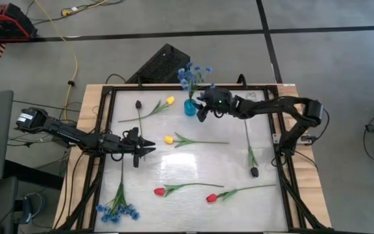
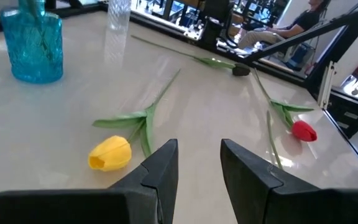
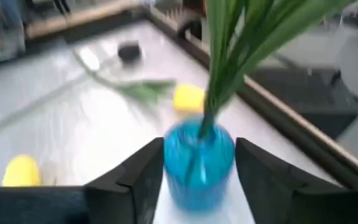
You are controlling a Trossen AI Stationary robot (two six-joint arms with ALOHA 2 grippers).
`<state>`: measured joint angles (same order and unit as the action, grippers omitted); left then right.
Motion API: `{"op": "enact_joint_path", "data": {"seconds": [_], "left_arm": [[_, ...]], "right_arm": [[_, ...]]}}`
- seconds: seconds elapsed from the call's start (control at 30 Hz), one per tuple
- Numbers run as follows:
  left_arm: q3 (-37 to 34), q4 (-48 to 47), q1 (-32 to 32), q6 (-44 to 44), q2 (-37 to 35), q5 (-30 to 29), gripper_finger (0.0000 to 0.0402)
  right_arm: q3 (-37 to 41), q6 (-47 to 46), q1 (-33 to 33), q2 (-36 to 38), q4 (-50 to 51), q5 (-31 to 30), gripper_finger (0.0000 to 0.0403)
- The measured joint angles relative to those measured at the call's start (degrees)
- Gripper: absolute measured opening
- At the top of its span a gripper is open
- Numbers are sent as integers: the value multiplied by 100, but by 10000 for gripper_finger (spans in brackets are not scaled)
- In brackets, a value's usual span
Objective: Sort flowers into vase by color
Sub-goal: Put the blue flowers into the blue vase
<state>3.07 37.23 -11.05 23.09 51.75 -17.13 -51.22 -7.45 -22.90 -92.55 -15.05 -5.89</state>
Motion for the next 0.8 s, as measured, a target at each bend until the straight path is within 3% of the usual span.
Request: {"op": "enact_joint_path", "data": {"seconds": [0.2,0.43,0.6,0.8], "left_arm": [[-2,-167,0,481,0,498,109],[175,-686,0,1539,0,1609,109],[1348,-3085,-39,1969,7,2293,109],[3323,-6641,-241,2288,115,1938,109]], "right_arm": [[-111,-1,229,820,1973,5,249],[-111,-6,823,1425,3042,15,249],[-111,128,1360,1464,2978,16,249],[-111,388,1879,1285,2842,2,249]]}}
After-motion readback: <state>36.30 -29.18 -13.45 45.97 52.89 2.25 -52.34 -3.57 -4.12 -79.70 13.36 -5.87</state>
